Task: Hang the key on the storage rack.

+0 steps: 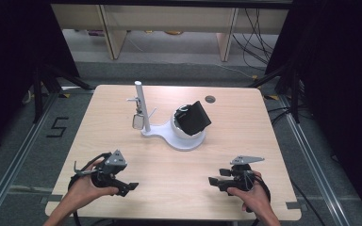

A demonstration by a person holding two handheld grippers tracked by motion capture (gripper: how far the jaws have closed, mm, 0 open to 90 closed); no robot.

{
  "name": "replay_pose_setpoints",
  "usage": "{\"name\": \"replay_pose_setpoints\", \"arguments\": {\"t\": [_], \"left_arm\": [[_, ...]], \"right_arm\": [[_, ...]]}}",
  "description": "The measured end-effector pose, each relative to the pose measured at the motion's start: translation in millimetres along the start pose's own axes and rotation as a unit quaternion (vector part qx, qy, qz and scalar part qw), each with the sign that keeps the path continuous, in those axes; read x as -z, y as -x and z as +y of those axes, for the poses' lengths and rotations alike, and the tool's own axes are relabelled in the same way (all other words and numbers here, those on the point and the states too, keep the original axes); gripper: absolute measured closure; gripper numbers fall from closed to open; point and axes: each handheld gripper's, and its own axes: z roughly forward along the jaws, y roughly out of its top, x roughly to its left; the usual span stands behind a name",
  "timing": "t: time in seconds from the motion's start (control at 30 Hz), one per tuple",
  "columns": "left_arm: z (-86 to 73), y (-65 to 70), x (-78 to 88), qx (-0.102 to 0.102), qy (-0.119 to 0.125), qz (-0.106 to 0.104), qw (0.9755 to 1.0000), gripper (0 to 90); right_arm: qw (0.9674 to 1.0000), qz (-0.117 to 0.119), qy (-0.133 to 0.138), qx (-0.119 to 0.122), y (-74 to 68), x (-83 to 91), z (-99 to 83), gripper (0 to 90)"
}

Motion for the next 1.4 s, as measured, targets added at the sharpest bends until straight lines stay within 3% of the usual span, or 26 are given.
{"name": "replay_pose_setpoints", "arguments": {"t": [0.37,0.4,0.43,0.5,0.53,0.57,0.6,0.63,0.67,0.73,0.77,0.9,0.97,1.03,1.07,1.1,1.17,1.3,1.4], "left_arm": [[-20.0,15.5,-15.9,-0.005,0.016,0.013,0.9998,19.9],[-22.3,16.2,-17.1,0.0,0.017,0.011,0.9998,19.9],[-25.1,17.4,-18.5,0.005,0.024,0.016,0.9996,19.9],[-29.5,17.8,-20.1,0.004,0.033,0.02,0.9992,20.0],[-31.7,19.2,-21.1,0.013,0.037,0.021,0.999,19.9],[-34.8,19.9,-22.2,0.012,0.039,0.022,0.9989,19.9],[-37.2,19.9,-23.3,0.005,0.042,0.026,0.9988,19.9],[-39.2,20.7,-24.3,0.006,0.042,0.029,0.9987,19.9],[-42.3,22.4,-25.3,0.008,0.042,0.026,0.9987,19.9],[-46.6,25.0,-27.2,0.022,0.049,0.027,0.9982,19.9],[-48.7,23.1,-28.2,0.0,0.049,0.035,0.9982,19.9],[-56.0,33.0,-33.8,0.014,0.049,0.036,0.9981,19.8],[-58.1,34.9,-36.9,0.011,0.048,0.033,0.9982,19.7],[-58.4,36.2,-38.9,0.002,0.046,0.032,0.9984,19.3],[-58.7,38.0,-39.8,0.009,0.047,0.032,0.9984,19.3],[-58.0,35.8,-40.1,-0.008,0.044,0.036,0.9984,19.3],[-58.8,37.4,-42.2,0.008,0.047,0.031,0.9984,19.2],[-59.0,37.4,-43.9,0.003,0.046,0.037,0.9983,19.1],[-59.6,38.3,-44.6,0.012,0.047,0.033,0.9983,19.0]], "right_arm": [[0.9999,0.004,0.01,0.009,-3.2,-4.0,1.1,20.1],[0.9999,0.004,0.008,-0.005,-6.5,-4.0,0.7,20.1],[0.9999,-0.004,0.01,0.013,-5.3,-3.7,1.3,20.0],[1.0,0.007,0.003,0.004,-9.2,-5.0,1.0,19.7],[0.9996,0.004,0.004,0.026,-8.0,-5.5,1.3,19.8],[0.9994,0.001,0.004,0.033,-8.5,-5.7,1.3,19.8],[0.9993,0.005,0.006,0.036,-10.2,-7.4,1.1,19.8],[0.9997,0.006,-0.004,0.025,-14.1,-7.3,0.6,19.8],[0.9988,0.0,0.004,0.048,-12.4,-8.1,1.1,19.8],[0.9992,0.006,-0.006,0.038,-16.7,-8.6,0.5,19.9],[0.9992,0.009,-0.002,0.039,-17.2,-9.8,0.2,19.8],[0.9989,0.005,-0.012,0.046,-19.6,-11.3,-0.7,19.7],[0.9978,0.009,-0.002,0.066,-17.8,-12.9,-0.4,19.7],[0.9982,0.002,-0.007,0.06,-20.1,-12.1,-0.6,19.7],[0.9977,0.001,-0.006,0.068,-19.7,-13.2,-0.5,19.7],[0.9979,0.01,-0.007,0.064,-20.0,-14.1,-0.8,19.7],[0.9977,0.007,-0.009,0.066,-19.8,-14.0,-0.7,19.7],[0.9975,-0.003,-0.005,0.071,-18.7,-13.0,-0.5,19.6],[0.9976,0.005,-0.004,0.069,-19.0,-14.4,-0.6,19.4]]}}
